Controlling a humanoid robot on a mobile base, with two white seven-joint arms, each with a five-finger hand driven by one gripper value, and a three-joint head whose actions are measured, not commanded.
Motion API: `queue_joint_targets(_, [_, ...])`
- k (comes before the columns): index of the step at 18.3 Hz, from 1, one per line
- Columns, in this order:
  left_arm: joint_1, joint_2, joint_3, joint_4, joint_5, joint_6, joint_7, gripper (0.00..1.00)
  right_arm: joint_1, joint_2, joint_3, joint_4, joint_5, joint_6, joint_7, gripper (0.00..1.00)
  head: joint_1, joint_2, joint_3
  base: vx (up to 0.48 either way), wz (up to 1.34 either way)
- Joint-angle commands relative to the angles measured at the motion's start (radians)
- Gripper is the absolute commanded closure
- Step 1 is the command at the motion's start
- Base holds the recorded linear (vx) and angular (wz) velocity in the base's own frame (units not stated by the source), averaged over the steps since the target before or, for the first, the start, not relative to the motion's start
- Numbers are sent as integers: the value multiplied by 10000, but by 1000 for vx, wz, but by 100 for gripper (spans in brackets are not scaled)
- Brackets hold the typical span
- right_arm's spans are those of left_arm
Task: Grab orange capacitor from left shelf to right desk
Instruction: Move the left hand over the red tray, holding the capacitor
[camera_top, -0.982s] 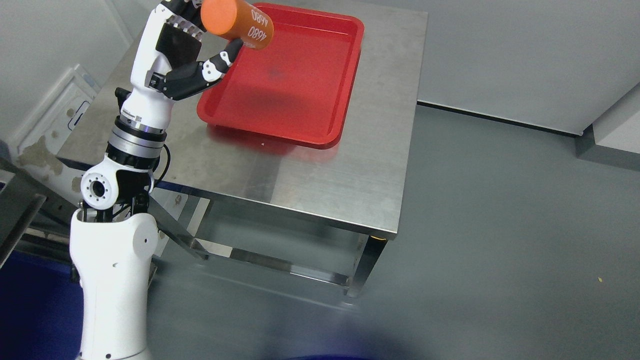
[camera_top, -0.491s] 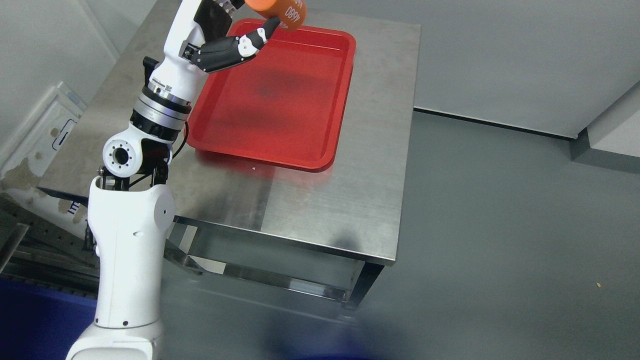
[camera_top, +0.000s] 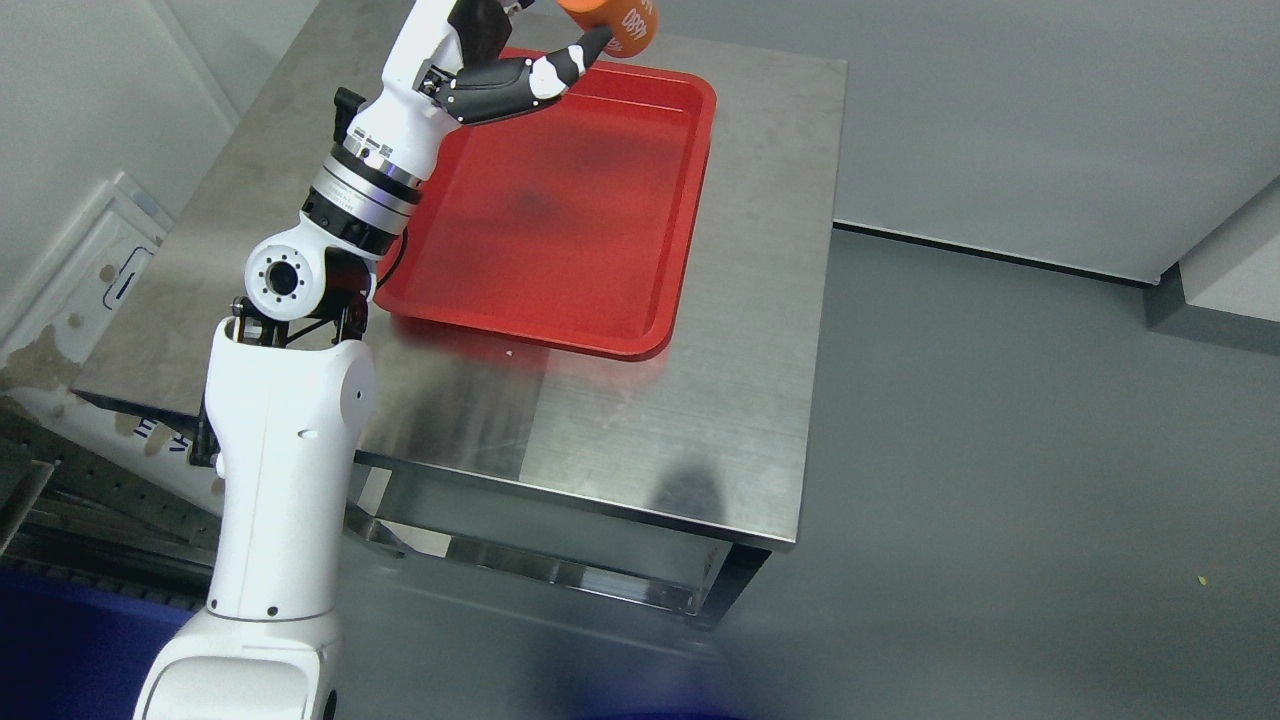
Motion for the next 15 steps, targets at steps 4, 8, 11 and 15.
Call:
queue_joint_targets(4, [-795, 66, -970, 1817, -1351, -23, 4, 91, 199, -174, -123, -175, 46, -7, -5, 0, 0, 0, 0, 7, 6])
queue_joint_targets(8, [-1317, 66, -1447, 2217, -1351, -99, 95, 91, 199, -174, -123, -175, 46, -7, -5, 0, 0, 0, 0, 0, 0])
queue_joint_targets(11, [-1287, 66, -1264, 2202, -1351, -283, 96, 91, 199, -174, -123, -175, 46, -7, -5, 0, 0, 0, 0, 0, 0])
queue_joint_targets(15, [-1057, 66, -1034, 2202, -1351, -651, 111, 91, 199, -174, -123, -175, 46, -7, -5, 0, 0, 0, 0, -4, -6])
